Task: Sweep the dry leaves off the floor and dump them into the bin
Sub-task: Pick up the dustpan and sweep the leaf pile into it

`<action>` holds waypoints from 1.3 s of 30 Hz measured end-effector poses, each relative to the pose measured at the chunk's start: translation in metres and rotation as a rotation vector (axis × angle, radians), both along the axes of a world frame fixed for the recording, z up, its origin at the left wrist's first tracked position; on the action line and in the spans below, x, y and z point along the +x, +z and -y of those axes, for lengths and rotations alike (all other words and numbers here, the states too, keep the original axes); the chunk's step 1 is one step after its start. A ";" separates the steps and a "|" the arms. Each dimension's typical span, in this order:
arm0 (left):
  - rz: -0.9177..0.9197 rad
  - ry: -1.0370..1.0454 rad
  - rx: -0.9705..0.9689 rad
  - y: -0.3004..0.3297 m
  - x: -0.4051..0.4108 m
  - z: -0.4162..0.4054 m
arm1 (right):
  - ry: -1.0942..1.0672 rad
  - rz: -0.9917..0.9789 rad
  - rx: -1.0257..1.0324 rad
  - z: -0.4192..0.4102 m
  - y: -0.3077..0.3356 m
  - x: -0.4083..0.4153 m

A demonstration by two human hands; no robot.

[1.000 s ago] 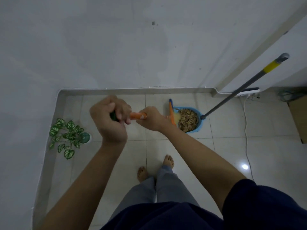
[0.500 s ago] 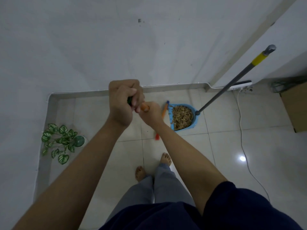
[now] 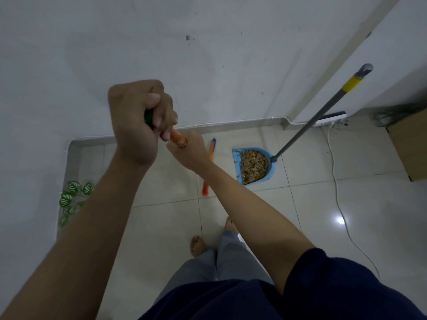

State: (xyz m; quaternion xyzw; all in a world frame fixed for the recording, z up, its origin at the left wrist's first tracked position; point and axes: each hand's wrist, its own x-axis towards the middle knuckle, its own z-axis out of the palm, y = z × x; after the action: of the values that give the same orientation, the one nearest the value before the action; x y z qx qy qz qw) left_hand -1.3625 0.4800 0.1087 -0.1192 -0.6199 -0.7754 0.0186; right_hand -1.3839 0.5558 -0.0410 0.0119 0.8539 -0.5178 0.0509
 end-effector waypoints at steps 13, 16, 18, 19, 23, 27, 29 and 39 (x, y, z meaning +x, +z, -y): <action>0.121 -0.021 0.047 -0.048 0.025 -0.026 | 0.006 0.158 0.077 -0.050 -0.038 0.038; 0.025 -0.046 0.030 -0.027 0.023 -0.015 | -0.005 0.092 0.064 -0.038 -0.022 0.032; -0.038 -0.081 -0.007 -0.012 0.023 -0.006 | 0.025 0.073 0.042 -0.029 -0.011 0.030; -0.059 -0.103 -0.028 -0.008 0.022 -0.001 | 0.052 0.071 0.046 -0.024 -0.006 0.029; -0.071 -0.205 -0.115 -0.006 0.025 0.011 | 0.179 0.118 0.101 -0.009 -0.002 0.032; 0.003 -0.220 -0.097 -0.028 0.038 0.007 | 0.257 0.239 0.166 -0.009 -0.021 0.043; 0.044 -0.190 -0.057 -0.044 0.045 0.005 | 0.274 0.269 0.209 -0.021 -0.027 0.049; -0.041 -0.069 0.057 -0.039 0.067 -0.007 | 0.244 0.235 0.193 -0.051 -0.006 0.061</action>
State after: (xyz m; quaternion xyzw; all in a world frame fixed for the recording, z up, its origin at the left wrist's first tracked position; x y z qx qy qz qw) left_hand -1.2957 0.4867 0.0693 -0.1560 -0.5924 -0.7904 0.0080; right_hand -1.3227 0.6072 -0.0472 -0.0265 0.8830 -0.4185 0.2111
